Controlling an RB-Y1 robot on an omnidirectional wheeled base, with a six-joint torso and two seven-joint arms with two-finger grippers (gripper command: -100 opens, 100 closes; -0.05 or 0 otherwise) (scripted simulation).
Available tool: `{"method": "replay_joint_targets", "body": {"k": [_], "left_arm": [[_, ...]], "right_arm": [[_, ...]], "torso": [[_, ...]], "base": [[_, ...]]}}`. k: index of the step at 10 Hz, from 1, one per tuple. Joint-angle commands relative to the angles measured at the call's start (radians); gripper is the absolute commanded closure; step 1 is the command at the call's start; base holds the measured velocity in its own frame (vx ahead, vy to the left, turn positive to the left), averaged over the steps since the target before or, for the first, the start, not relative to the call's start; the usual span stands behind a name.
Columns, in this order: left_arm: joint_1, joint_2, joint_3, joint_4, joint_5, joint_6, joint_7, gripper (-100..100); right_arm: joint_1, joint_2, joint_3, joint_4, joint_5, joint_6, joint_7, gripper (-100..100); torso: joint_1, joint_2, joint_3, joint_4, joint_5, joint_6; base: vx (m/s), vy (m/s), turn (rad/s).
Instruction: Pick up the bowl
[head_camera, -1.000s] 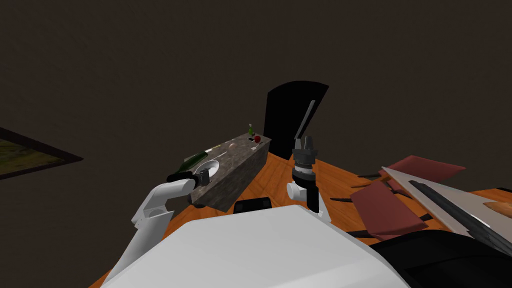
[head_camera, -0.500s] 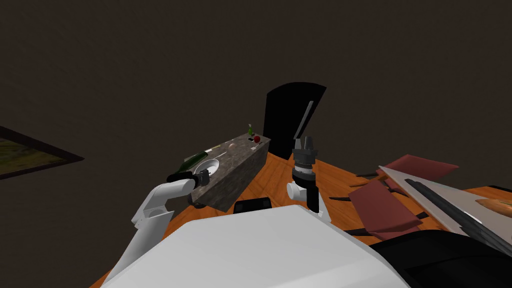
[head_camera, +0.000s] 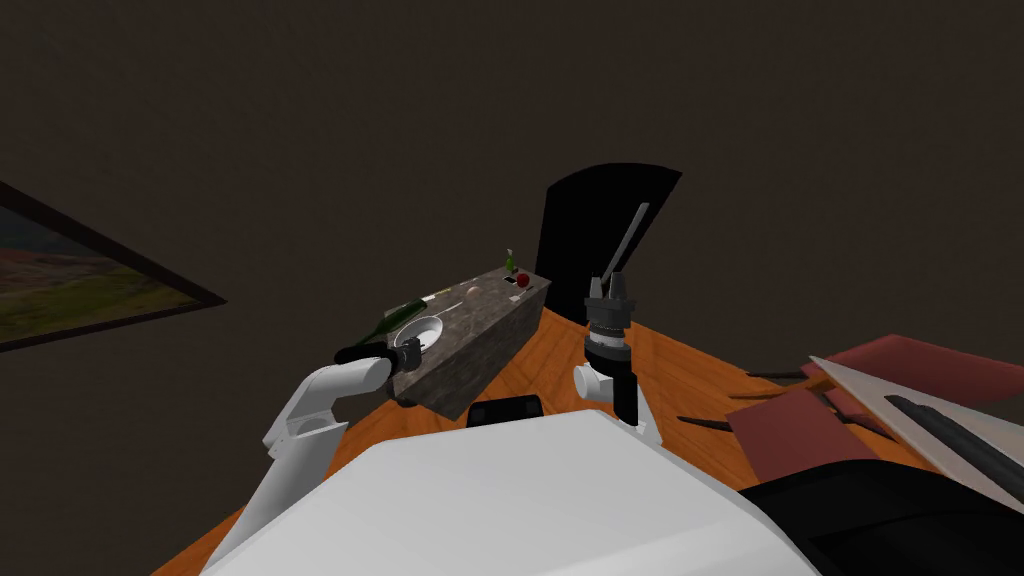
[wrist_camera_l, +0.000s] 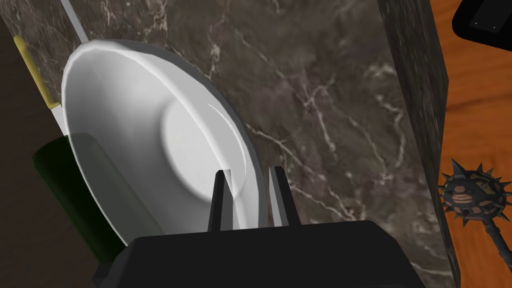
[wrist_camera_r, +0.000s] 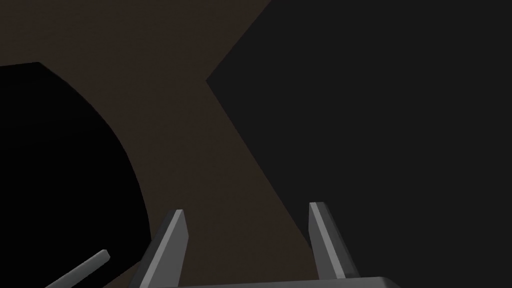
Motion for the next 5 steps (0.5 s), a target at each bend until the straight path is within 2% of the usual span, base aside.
{"method": "replay_joint_targets", "body": {"k": [1, 3, 4, 5], "left_arm": [[0.009, 0.004, -0.015, -0.032, 0.015, 0.015, -0.013, 100], [0.020, 0.009, -0.037, -0.072, 0.035, 0.033, -0.030, 100], [0.019, 0.007, -0.029, -0.059, 0.028, 0.025, -0.023, 100], [0.020, 0.007, -0.030, -0.061, 0.030, 0.027, -0.025, 0]], "right_arm": [[0.000, 0.000, 0.000, 0.000, 0.000, 0.000, 0.000, 0], [0.000, 0.000, 0.000, 0.000, 0.000, 0.000, 0.000, 0], [0.000, 0.000, 0.000, 0.000, 0.000, 0.000, 0.000, 0], [0.000, 0.000, 0.000, 0.000, 0.000, 0.000, 0.000, 0]], "torso": [[0.000, 0.000, 0.000, 0.000, 0.000, 0.000], [-0.001, 0.000, 0.000, 0.000, 0.000, 0.001], [-0.001, 0.000, 0.000, 0.000, -0.001, 0.000], [-0.001, 0.002, 0.001, 0.001, 0.000, 0.002]], "base": [[0.092, -0.015, 0.218], [0.080, -0.023, 0.242], [0.040, -0.020, 0.072], [0.006, -0.003, -0.012]]}}
